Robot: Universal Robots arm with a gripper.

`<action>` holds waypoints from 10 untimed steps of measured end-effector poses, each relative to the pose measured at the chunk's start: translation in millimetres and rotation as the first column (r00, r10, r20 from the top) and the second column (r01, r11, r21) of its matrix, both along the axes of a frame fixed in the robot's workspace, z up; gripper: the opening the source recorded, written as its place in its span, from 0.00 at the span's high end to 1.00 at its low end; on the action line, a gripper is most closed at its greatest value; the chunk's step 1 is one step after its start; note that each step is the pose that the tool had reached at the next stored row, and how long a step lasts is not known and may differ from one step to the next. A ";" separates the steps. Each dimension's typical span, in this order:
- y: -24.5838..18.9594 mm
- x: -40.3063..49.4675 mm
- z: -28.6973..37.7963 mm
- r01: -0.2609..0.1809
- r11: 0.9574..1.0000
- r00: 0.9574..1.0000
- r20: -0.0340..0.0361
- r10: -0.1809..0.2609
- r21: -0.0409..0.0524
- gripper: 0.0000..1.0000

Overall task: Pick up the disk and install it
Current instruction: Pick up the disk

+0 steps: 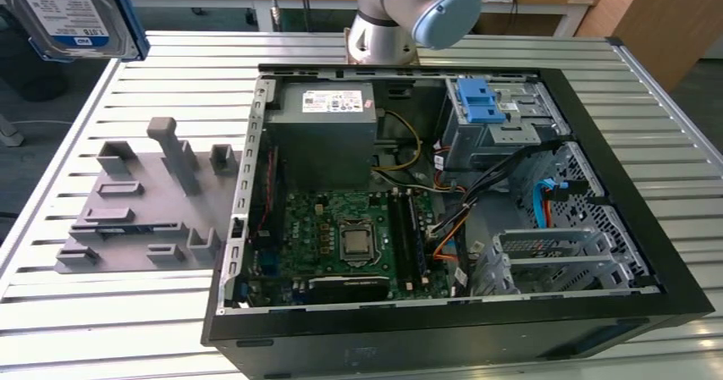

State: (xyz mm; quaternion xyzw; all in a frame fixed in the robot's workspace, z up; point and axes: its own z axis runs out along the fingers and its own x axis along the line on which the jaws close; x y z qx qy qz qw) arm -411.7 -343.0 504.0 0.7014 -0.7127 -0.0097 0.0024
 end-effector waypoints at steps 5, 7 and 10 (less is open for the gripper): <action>0.0 1.4 0.1 0.000 1.000 1.000 0.000 0.000 0.000 0.64; 0.0 2.5 0.1 0.000 1.000 1.000 0.000 0.000 0.000 0.64; 0.0 4.6 0.0 0.000 1.000 1.000 0.000 0.000 0.000 0.64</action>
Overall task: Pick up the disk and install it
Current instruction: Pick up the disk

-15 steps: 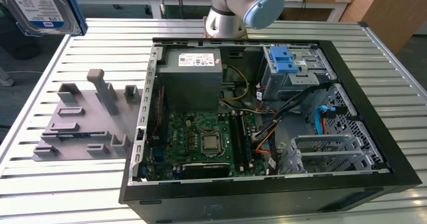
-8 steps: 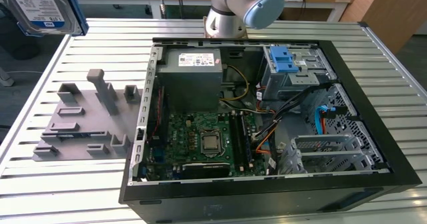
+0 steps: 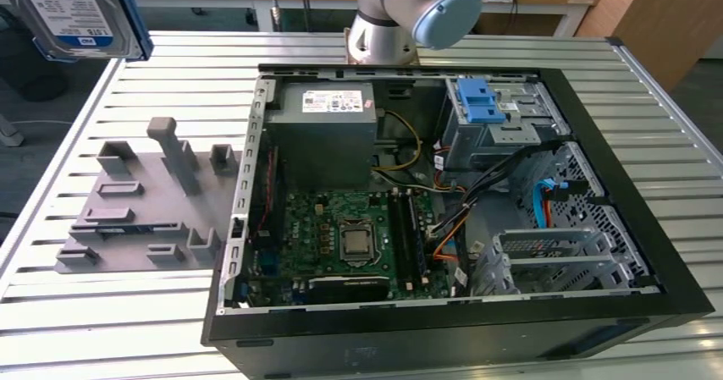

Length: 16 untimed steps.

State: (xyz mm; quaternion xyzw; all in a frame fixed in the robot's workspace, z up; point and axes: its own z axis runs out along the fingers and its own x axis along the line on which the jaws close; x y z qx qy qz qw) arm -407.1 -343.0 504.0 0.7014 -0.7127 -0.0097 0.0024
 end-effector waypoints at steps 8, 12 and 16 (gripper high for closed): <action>0.0 4.4 0.0 0.000 1.000 1.000 0.000 0.000 0.000 0.64; 0.0 6.0 0.0 0.000 1.000 1.000 0.000 0.000 0.000 0.64; 0.0 8.6 0.0 0.000 1.000 1.000 0.000 0.000 0.000 0.64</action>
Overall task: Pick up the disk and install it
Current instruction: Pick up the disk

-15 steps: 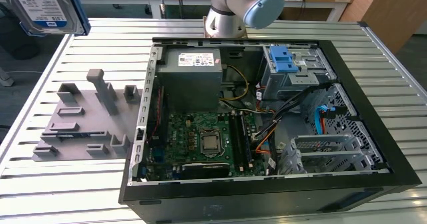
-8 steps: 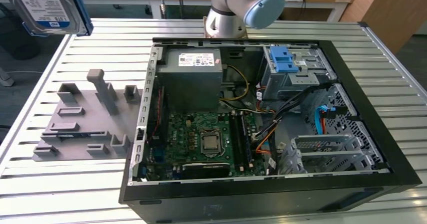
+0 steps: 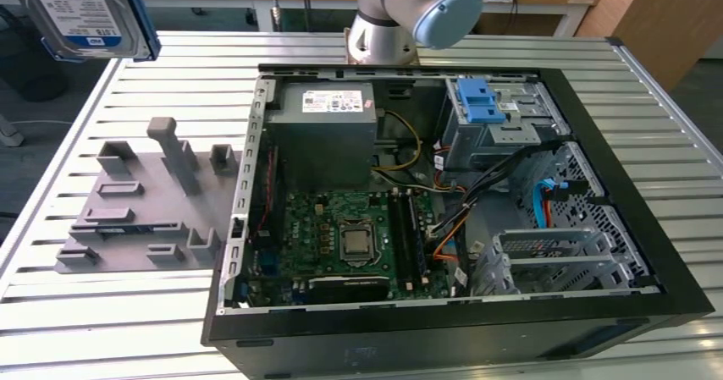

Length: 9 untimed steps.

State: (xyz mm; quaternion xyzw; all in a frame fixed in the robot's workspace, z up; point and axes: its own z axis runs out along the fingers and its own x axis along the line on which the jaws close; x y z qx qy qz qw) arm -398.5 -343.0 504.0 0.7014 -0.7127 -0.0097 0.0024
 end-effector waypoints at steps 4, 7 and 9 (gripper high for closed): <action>0.0 3.2 0.0 0.000 1.000 1.000 0.000 0.000 0.000 0.64; 0.0 5.4 0.0 0.000 1.000 1.000 0.000 0.000 0.000 0.64; 0.0 6.8 0.0 0.000 1.000 1.000 0.000 0.000 0.000 0.64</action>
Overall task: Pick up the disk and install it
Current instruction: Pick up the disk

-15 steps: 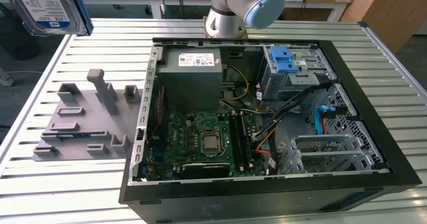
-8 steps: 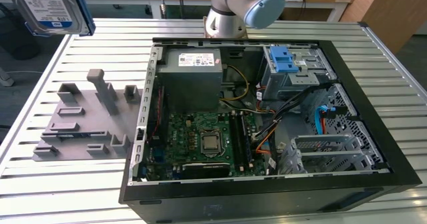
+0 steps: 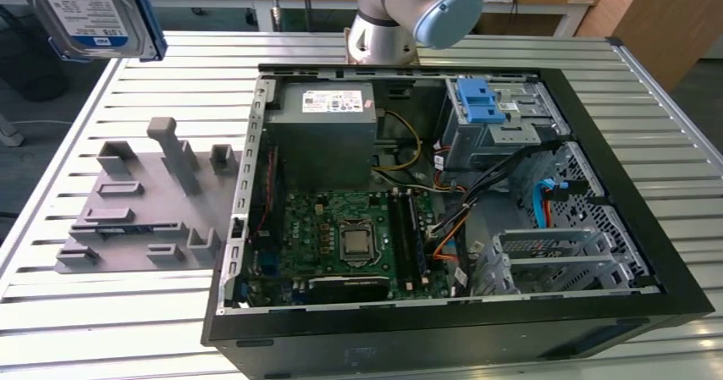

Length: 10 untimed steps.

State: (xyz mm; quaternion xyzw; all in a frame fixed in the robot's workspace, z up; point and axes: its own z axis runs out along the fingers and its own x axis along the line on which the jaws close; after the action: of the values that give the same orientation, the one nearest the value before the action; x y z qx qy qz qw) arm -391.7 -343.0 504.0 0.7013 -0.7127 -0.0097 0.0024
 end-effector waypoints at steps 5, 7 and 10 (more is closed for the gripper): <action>0.0 3.8 0.0 0.000 1.000 1.000 0.000 0.000 0.000 0.64; 0.0 5.2 0.0 0.000 1.000 1.000 0.000 0.000 0.000 0.64; 0.0 6.9 0.0 0.000 1.000 1.000 0.000 0.000 0.000 0.64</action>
State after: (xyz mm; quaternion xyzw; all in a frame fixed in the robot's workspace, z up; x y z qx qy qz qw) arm -384.8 -343.0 504.0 0.7013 -0.7127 -0.0097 0.0024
